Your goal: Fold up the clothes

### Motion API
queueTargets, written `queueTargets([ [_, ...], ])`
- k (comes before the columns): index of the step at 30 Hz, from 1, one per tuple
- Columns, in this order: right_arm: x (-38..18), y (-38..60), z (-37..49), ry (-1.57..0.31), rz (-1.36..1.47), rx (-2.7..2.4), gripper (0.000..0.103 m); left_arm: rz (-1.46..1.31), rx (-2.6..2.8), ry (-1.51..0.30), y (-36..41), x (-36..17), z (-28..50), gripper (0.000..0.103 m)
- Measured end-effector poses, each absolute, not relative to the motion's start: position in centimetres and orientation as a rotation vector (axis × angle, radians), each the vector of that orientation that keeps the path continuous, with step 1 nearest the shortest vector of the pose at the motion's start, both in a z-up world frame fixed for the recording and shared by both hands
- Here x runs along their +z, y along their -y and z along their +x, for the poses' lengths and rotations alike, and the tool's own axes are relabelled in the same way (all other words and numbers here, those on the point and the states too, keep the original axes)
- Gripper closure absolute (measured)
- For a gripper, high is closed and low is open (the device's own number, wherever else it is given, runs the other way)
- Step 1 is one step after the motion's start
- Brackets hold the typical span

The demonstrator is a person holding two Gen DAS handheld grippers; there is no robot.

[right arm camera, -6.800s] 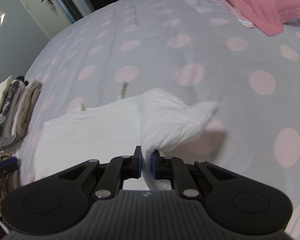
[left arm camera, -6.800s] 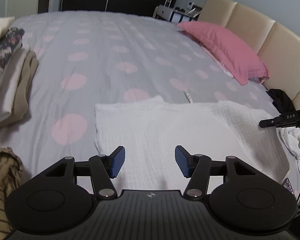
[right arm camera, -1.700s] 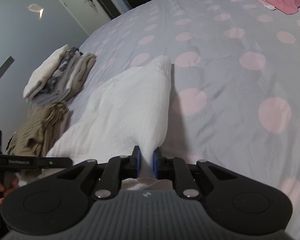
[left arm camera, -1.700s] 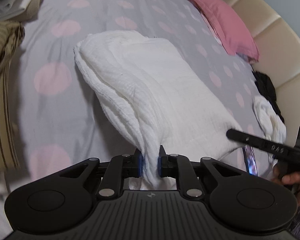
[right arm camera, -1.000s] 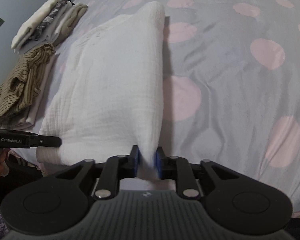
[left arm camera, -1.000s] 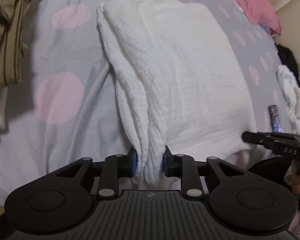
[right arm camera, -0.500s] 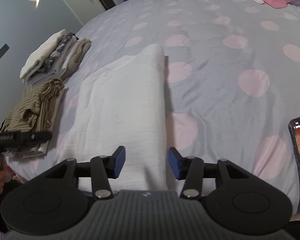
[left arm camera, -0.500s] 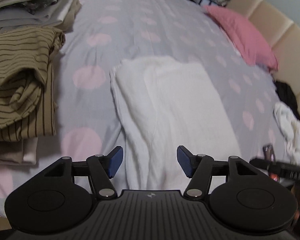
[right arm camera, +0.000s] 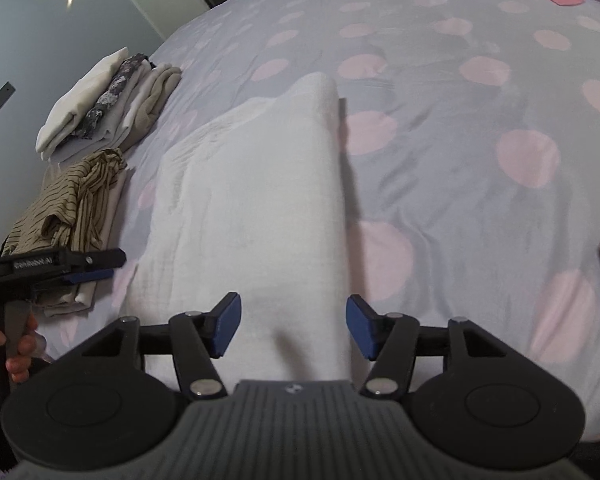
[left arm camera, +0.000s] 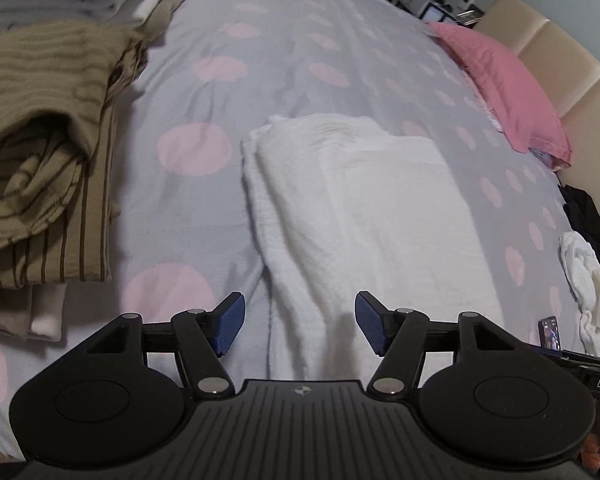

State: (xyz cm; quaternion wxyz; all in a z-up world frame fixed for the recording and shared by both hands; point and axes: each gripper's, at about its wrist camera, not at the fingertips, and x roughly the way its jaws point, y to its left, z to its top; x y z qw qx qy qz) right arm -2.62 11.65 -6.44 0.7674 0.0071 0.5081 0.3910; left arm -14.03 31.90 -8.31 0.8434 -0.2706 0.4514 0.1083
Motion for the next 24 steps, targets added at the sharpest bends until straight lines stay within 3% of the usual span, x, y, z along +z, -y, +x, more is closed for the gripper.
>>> queueTargets([
  [9,-5.9,-16.4,2.1,-1.106,-0.07,0.869,0.041,-0.583,0.204,-0.951,-35.0,-8.0,-10.9,0.038],
  [24,-10.2,-20.5,9.8,-1.098,0.038,0.893,0.042,-0.643,0.173,-0.901,-38.7,-13.8,-5.8,0.037],
])
